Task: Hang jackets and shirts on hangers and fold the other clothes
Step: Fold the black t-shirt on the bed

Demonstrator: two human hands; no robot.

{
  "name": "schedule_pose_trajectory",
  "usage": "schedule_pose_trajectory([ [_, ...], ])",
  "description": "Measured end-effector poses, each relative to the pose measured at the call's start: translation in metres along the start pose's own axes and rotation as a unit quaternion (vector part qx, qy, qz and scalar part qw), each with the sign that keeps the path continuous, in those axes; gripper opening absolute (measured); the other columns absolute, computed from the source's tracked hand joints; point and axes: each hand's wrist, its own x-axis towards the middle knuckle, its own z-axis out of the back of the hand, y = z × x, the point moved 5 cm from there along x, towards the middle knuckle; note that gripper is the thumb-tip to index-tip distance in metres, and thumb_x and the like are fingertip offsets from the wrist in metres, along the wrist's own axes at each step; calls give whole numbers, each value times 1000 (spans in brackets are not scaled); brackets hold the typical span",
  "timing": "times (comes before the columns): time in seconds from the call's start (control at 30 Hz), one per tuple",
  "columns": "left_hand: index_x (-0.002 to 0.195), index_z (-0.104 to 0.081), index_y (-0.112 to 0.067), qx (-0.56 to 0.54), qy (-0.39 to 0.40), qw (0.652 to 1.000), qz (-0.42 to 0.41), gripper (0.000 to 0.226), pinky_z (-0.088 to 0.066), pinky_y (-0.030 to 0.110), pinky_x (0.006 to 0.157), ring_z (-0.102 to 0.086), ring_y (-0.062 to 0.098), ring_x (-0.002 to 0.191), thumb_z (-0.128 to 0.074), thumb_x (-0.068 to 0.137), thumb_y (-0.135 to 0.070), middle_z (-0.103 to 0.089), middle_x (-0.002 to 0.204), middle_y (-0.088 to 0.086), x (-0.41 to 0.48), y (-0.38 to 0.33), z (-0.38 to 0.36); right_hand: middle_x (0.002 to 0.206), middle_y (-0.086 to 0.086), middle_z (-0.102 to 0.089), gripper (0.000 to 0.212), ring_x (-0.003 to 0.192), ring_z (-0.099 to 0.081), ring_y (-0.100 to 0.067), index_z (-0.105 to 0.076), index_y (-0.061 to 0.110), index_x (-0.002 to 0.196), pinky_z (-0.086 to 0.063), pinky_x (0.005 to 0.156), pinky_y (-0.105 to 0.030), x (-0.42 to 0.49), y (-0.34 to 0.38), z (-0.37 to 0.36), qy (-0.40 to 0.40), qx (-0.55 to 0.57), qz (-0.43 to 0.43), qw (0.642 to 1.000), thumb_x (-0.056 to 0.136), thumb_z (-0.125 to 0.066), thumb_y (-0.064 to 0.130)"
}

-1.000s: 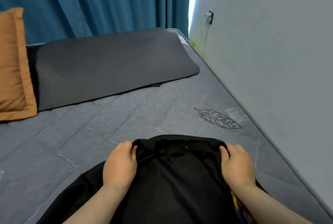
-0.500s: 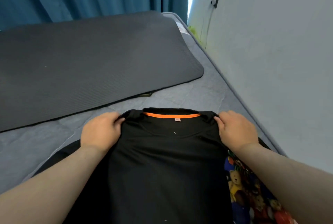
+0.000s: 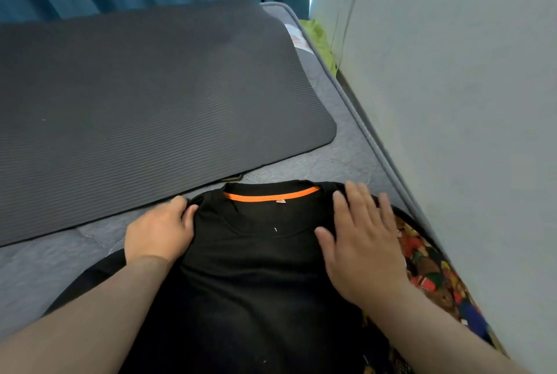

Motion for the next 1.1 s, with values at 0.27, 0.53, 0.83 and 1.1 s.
schedule_pose_trajectory([
  [0.27, 92, -58, -21, 35, -21, 999, 8, 33, -44, 36, 63, -64, 35, 83, -39, 97, -47, -68, 87, 9, 1, 0, 1, 159, -9, -25, 75, 147, -21, -25, -30, 21, 150, -13, 116, -46, -48, 8, -60, 133, 25, 32, 990, 86, -39, 59],
  [0.53, 115, -65, -10, -79, -120, 962, -231, 37, -36, 47, 103, -53, 31, 118, -48, 87, -27, -59, 129, 12, -87, -74, 27, 158, -8, -28, 70, 146, -24, -23, -30, 22, 149, -12, 116, -43, -48, 9, -61, 147, 41, 21, 988, 87, -38, 54],
  [0.83, 145, -42, -22, 0, 90, 980, -180, 84, -15, 41, 115, -28, 20, 144, -47, 76, -69, -33, 155, 2, -131, -97, -28, 154, -4, -36, 56, 144, -28, -18, -41, 18, 145, -14, 117, -39, -50, 7, -50, 116, 99, 21, 988, 94, -29, 36],
  [1.1, 148, -37, -20, 19, 57, 982, -178, 91, -14, 40, 119, -23, 19, 146, -34, 75, -74, -28, 157, 4, -130, -99, -32, 130, 3, -57, 38, 122, -50, -8, -62, 14, 123, -40, 106, -23, -141, -61, 79, -91, 239, -42, 966, 88, -49, 19],
])
